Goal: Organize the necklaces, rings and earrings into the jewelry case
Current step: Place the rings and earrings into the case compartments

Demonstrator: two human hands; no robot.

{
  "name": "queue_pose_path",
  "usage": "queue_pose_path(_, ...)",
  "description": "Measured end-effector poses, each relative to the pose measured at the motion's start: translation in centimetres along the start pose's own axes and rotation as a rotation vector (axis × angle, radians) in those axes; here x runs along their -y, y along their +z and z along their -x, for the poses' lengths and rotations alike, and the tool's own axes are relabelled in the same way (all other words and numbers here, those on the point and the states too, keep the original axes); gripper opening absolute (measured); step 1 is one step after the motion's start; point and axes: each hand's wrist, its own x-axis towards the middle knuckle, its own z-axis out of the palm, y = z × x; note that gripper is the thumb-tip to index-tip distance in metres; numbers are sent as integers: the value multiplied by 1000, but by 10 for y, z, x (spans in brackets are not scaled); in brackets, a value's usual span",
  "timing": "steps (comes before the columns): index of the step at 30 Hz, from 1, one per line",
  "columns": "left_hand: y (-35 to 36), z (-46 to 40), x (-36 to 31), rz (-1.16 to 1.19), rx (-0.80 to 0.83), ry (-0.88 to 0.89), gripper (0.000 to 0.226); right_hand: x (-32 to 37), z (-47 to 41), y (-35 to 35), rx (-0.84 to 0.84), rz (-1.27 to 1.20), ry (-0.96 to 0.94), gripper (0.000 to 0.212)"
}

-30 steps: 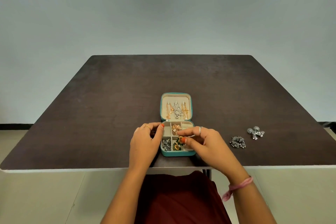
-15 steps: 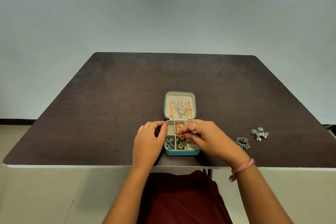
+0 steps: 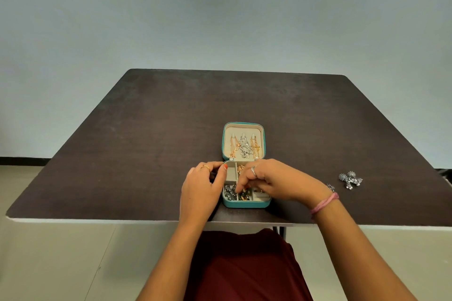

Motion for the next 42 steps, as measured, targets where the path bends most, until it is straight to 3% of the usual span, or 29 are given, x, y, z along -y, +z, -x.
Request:
queue_pose_path(8, 0, 0, 0, -7, -1, -3, 27, -5, 10, 7, -153, -82, 36, 40)
queue_pose_path(13, 0, 1, 1, 0, 1, 6, 27, -4, 17, 15, -286, -144, 116, 26)
queue_pose_path(18, 0, 0, -1, 3, -4, 15, 26, 1, 18, 25, -263, -172, 167, 31)
queue_pose_path(24, 1, 0, 2, 2, -15, 17, 26, 6, 13, 37, -369, -195, 202, 35)
queue_pose_path(34, 2, 0, 1, -4, -7, 18, 25, 8, 2, 43, -468, -227, 201, 18)
queue_pose_path(42, 0, 0, 0, 0, -2, 10, 25, 6, 4, 38, -545, -449, 223, 18)
